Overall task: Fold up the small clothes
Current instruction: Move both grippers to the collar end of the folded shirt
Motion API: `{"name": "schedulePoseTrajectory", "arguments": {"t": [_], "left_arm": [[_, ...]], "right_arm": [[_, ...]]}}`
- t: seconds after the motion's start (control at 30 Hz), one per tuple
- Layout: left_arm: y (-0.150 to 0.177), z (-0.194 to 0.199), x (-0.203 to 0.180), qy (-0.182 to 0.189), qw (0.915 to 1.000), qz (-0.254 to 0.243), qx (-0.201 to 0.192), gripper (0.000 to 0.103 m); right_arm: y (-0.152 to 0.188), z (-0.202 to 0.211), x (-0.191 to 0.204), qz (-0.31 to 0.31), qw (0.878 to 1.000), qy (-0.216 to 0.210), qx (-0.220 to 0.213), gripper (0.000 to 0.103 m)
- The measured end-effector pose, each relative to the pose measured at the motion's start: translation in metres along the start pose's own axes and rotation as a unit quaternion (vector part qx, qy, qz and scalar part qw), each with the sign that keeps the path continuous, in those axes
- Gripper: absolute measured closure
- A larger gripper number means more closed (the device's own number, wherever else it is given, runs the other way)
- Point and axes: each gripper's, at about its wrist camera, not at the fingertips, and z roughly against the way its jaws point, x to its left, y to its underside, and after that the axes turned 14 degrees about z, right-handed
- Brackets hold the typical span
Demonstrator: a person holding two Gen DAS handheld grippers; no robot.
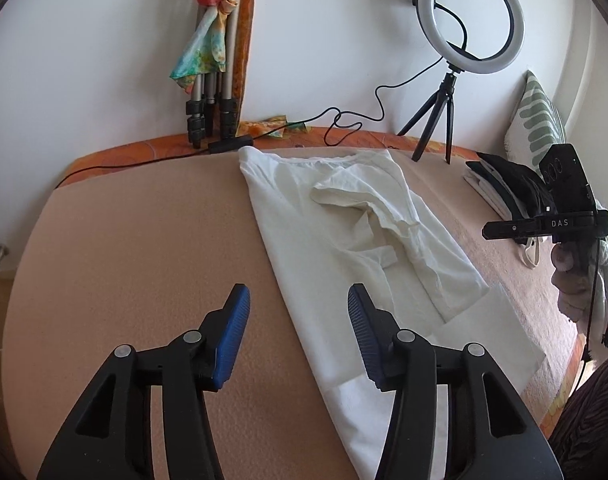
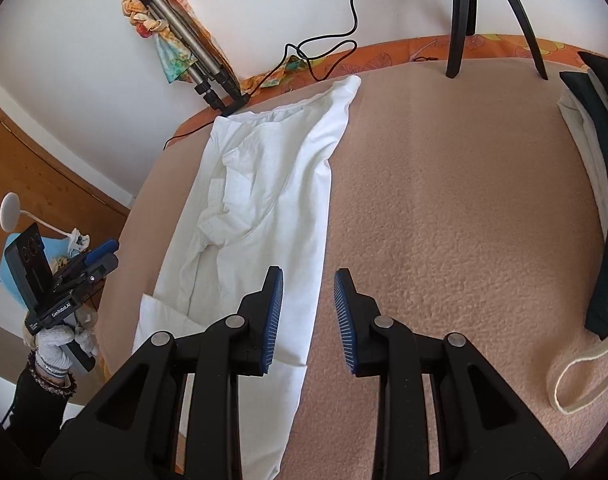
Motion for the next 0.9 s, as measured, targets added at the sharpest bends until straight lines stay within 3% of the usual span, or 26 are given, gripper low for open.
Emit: {"name": "schedulePoseTrajectory", "arguments": {"t": [0.27,0.33,0.4,0.43,0.57,0.63,0.8,0.9], "left_arm": [[-0.037,-0.061,0.013,-0.007,0.9999,0.009,0.005,0.053],[-0.041,-0.073,0.012,-0.01,0.9999,0.003,0.01,0.053],[-0.044,-0.083,0.013,-0.012,0.9998,0.002,0.013,0.053],[-0.044,-0.087,0.013,-0.011,0.9998,0.003,0.015,0.053],[-0.042,-0.099,0.015,-0.023,0.9995,-0.003,0.022,0.053],[-0.042,-0.101,0.015,-0.025,0.9994,-0.005,0.022,0.053],[-0.053,-0.109,0.02,-0.013,0.9997,0.012,0.017,0.053],[-0.062,-0.116,0.02,-0.01,0.9997,0.014,0.015,0.053]], "right_arm": [[-0.027,-0.05,-0.008,0.012,0.999,-0.025,0.02,0.075],[-0.03,-0.058,-0.007,0.022,0.999,-0.014,0.024,0.075],[-0.032,-0.065,-0.005,0.029,0.999,-0.009,0.034,0.083],[-0.033,-0.067,-0.005,0.029,0.999,-0.012,0.035,0.098],[-0.032,-0.064,-0.011,0.025,0.998,0.026,0.046,0.1],[-0.032,-0.058,-0.018,0.02,0.998,0.039,0.046,0.101],[-0.04,-0.039,-0.031,0.02,0.999,0.022,0.012,0.099],[-0.057,-0.047,-0.039,0.011,1.0,0.002,0.002,0.089]]}}
